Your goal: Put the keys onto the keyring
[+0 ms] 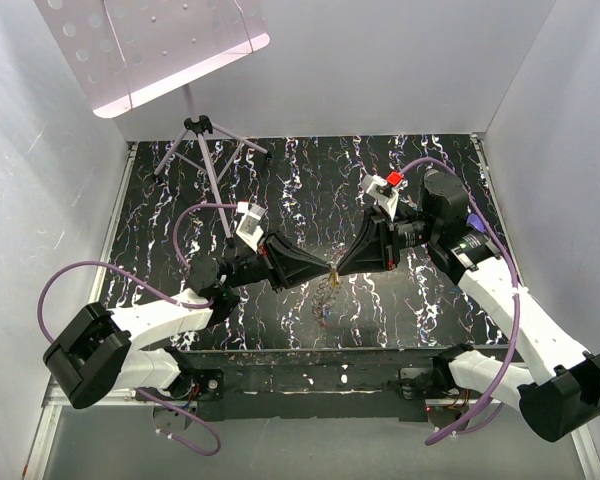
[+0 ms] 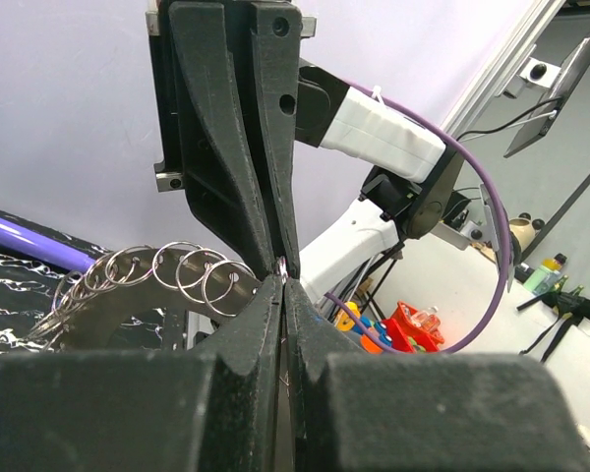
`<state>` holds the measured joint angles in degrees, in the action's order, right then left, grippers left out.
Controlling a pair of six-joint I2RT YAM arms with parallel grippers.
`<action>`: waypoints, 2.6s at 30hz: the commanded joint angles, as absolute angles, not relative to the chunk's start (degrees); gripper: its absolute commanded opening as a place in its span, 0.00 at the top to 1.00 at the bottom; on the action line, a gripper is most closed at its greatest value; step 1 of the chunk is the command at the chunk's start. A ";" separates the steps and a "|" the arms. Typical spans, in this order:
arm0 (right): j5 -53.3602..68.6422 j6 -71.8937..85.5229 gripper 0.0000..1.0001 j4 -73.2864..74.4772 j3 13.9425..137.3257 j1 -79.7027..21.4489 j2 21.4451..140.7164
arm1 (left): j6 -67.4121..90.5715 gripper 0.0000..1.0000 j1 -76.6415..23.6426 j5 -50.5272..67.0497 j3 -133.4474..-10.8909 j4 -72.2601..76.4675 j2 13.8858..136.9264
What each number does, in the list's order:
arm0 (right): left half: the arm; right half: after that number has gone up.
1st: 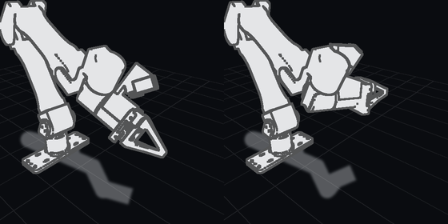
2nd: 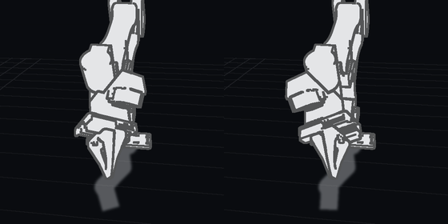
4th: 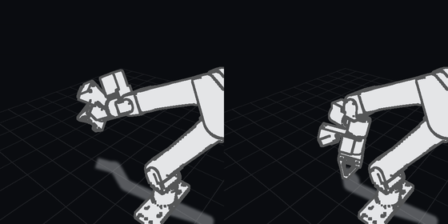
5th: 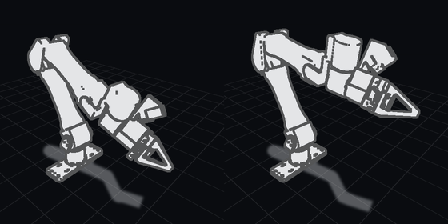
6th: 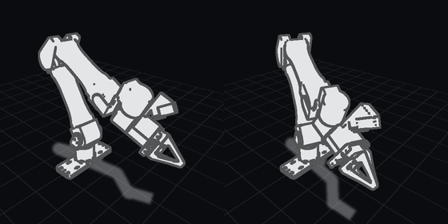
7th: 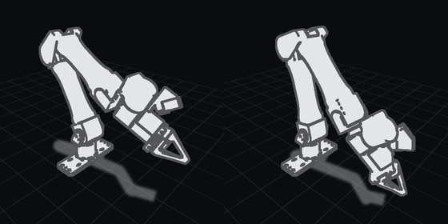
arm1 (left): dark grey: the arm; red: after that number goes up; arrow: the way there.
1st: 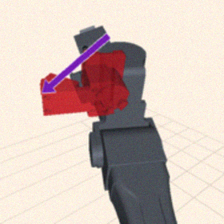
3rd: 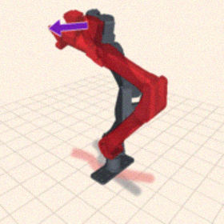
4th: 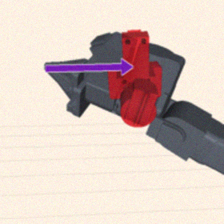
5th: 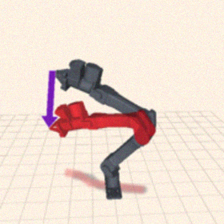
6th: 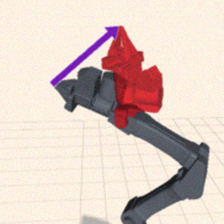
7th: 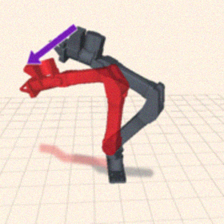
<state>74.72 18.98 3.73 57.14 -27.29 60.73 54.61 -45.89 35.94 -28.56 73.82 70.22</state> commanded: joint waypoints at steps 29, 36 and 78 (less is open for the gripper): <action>71.45 17.67 0.69 5.27 60.37 -28.83 61.70 | 50.63 1.00 -46.32 27.06 -27.24 77.69 67.94; 74.00 17.49 0.62 2.20 62.40 -27.33 61.70 | 49.48 1.00 -46.41 29.44 -27.69 76.90 67.41; 66.53 7.21 0.99 21.08 63.02 -29.53 64.60 | 40.34 0.25 -38.43 41.36 -37.42 24.11 51.50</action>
